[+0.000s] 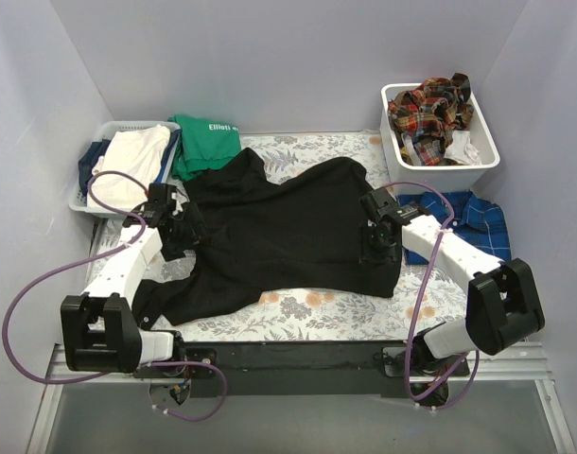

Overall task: Fold and stack the long sleeve shirts
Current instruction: Flatten the shirt out, then fold the shirt

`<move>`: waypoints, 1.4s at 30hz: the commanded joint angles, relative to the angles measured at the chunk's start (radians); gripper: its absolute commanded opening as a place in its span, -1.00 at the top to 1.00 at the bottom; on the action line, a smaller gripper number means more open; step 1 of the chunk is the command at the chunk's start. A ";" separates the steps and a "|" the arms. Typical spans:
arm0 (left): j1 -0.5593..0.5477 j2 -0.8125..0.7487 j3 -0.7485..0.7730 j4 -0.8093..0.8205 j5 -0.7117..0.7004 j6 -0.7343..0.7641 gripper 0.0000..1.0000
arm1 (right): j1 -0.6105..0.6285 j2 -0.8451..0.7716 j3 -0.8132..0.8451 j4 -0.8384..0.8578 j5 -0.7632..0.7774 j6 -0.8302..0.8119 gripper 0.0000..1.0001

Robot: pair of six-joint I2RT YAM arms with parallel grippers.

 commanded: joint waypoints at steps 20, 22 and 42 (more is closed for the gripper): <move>0.080 -0.154 -0.201 -0.207 0.112 -0.223 -0.40 | 0.005 0.071 0.047 0.031 -0.071 -0.025 0.10; 0.080 -0.164 -0.213 -0.224 0.094 -0.244 -0.39 | 0.005 0.074 0.052 0.033 -0.075 -0.033 0.10; 0.083 -0.072 -0.200 -0.250 -0.079 -0.482 -0.25 | 0.005 0.062 0.032 0.036 -0.075 -0.054 0.11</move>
